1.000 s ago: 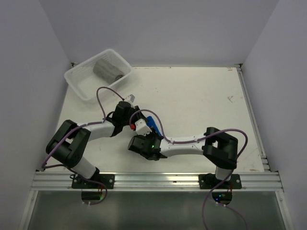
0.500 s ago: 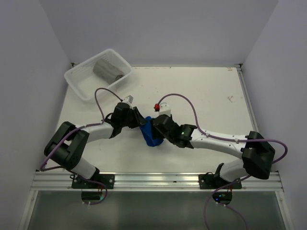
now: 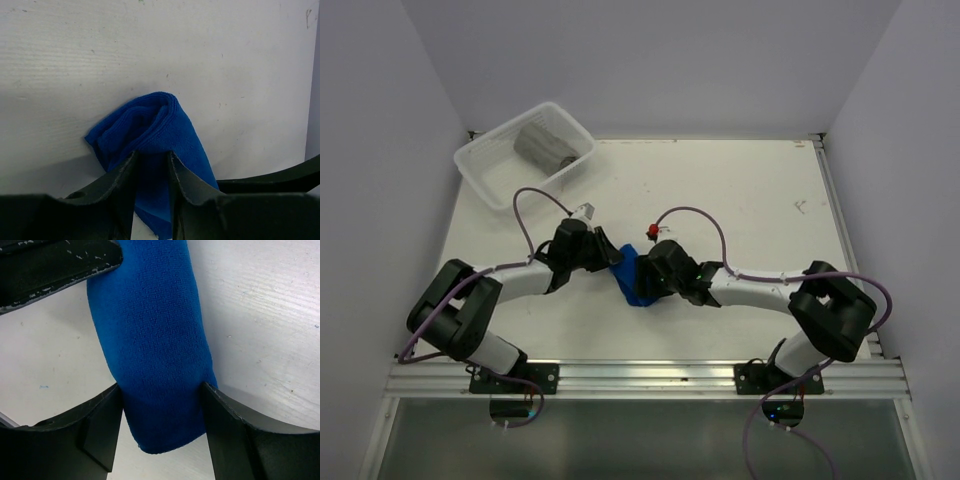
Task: Roll the towels
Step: Roll the towel
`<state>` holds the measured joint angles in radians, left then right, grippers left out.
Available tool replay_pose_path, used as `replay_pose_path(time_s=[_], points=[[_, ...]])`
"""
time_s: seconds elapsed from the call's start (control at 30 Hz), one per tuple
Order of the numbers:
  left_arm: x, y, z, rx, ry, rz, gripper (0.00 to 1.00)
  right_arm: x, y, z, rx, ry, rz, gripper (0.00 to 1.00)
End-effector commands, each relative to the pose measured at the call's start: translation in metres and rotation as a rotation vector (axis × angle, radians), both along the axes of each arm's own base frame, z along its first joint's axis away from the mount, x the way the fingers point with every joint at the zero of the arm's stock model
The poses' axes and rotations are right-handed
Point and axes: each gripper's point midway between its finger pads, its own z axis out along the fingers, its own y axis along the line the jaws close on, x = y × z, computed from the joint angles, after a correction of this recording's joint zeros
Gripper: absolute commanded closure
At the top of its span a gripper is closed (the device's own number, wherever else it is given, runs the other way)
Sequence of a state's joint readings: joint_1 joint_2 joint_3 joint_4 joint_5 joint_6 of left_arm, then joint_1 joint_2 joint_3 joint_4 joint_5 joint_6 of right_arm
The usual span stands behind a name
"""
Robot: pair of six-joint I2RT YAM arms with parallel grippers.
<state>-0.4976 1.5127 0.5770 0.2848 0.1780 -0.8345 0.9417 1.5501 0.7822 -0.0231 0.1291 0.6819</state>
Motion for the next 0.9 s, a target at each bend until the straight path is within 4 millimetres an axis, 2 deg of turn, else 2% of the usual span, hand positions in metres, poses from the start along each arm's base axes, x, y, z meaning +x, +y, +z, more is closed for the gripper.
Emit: replay_pose_path(time_s=[0.0, 0.1, 0.17, 0.27, 0.3, 0.37, 0.4, 0.47, 0.63, 0.67, 0.7, 0.73, 0.87], points=[[-0.040, 0.035, -0.051, 0.161, 0.165, 0.014, 0.67, -0.002, 0.003, -0.006, 0.022, 0.011, 0.006, 0.34], [-0.045, 0.037, -0.053, 0.165, 0.169, 0.015, 0.67, 0.001, -0.004, -0.012, -0.021, -0.003, 0.005, 0.41], [-0.047, 0.039, -0.053, 0.163, 0.168, 0.017, 0.67, 0.003, -0.007, -0.013, -0.042, -0.032, 0.009, 0.57], [-0.045, 0.038, -0.048, 0.152, 0.155, 0.020, 0.67, 0.001, -0.007, -0.014, -0.096, -0.073, 0.038, 0.67], [-0.044, 0.037, -0.046, 0.150, 0.149, 0.019, 0.67, 0.005, -0.007, -0.012, -0.116, -0.109, 0.023, 0.74], [-0.039, 0.034, -0.036, 0.138, 0.130, 0.019, 0.67, 0.001, -0.003, -0.009, -0.142, -0.151, 0.040, 0.80], [-0.038, 0.034, -0.032, 0.138, 0.127, 0.022, 0.67, 0.005, -0.008, -0.006, -0.187, -0.190, 0.013, 0.82], [-0.032, 0.032, -0.019, 0.130, 0.107, 0.028, 0.66, -0.004, -0.006, -0.001, -0.249, -0.247, 0.027, 0.83], [-0.025, 0.026, 0.013, 0.079, 0.059, 0.038, 0.58, -0.001, -0.004, 0.022, -0.375, -0.402, -0.060, 0.85], [-0.024, 0.024, 0.022, 0.060, 0.044, 0.036, 0.56, -0.002, -0.007, 0.018, -0.415, -0.417, -0.071, 0.86], [-0.025, 0.023, 0.026, 0.049, 0.039, 0.034, 0.56, -0.003, -0.002, 0.024, -0.416, -0.439, -0.078, 0.87], [-0.028, 0.021, 0.033, 0.021, 0.036, 0.030, 0.56, -0.002, -0.006, 0.024, -0.449, -0.462, -0.106, 0.89], [-0.033, 0.017, 0.044, -0.032, 0.037, 0.024, 0.55, -0.006, 0.003, 0.019, -0.511, -0.493, -0.111, 0.89]])
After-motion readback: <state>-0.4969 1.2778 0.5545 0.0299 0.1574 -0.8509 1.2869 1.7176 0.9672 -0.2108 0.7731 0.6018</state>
